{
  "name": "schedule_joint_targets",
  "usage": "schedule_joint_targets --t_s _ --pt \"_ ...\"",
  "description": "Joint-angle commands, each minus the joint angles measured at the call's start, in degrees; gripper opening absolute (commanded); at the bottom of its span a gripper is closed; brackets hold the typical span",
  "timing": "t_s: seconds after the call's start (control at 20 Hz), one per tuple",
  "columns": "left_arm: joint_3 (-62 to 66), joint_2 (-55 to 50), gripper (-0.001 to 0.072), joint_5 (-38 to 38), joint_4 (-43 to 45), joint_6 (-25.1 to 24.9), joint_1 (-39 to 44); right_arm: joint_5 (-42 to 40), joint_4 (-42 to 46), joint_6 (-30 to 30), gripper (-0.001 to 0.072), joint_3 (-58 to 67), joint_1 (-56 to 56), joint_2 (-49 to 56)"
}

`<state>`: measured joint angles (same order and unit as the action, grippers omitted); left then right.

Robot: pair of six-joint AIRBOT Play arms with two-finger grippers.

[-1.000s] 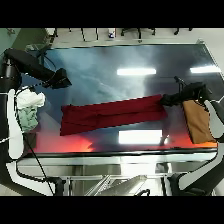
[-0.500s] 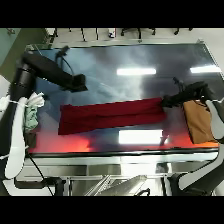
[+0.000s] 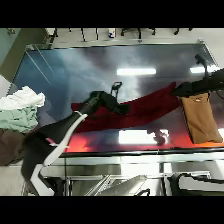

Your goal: Fold the shirts.

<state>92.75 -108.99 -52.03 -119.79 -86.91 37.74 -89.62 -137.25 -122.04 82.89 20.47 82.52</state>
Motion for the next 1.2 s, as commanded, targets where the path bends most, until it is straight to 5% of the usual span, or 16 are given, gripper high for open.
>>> schedule_joint_targets --t_s 0.0,0.4,0.8,0.95,1.15 --pt "8.72 -9.33 0.0014 0.09 -1.97 2.67 3.41 -5.05 -2.54 2.03 0.0021 2.40 0.04 -4.72" --pt "25.38 -16.17 0.0014 -10.60 -1.95 5.11 4.57 -5.03 -2.89 7.04 0.0022 2.40 0.13 -6.43" --pt "12.13 16.26 0.0014 -27.54 -1.22 0.13 -16.28 -1.84 -4.55 15.30 0.0022 2.34 -5.05 -6.49" --pt "1.88 36.46 0.0014 -26.69 -1.22 -1.25 -27.76 9.44 -5.20 19.23 0.0022 2.03 -19.65 -6.27" --pt "-13.42 61.59 0.0014 -25.27 -1.27 -3.37 -42.84 38.16 -5.07 22.05 0.0023 1.09 -47.56 2.51"
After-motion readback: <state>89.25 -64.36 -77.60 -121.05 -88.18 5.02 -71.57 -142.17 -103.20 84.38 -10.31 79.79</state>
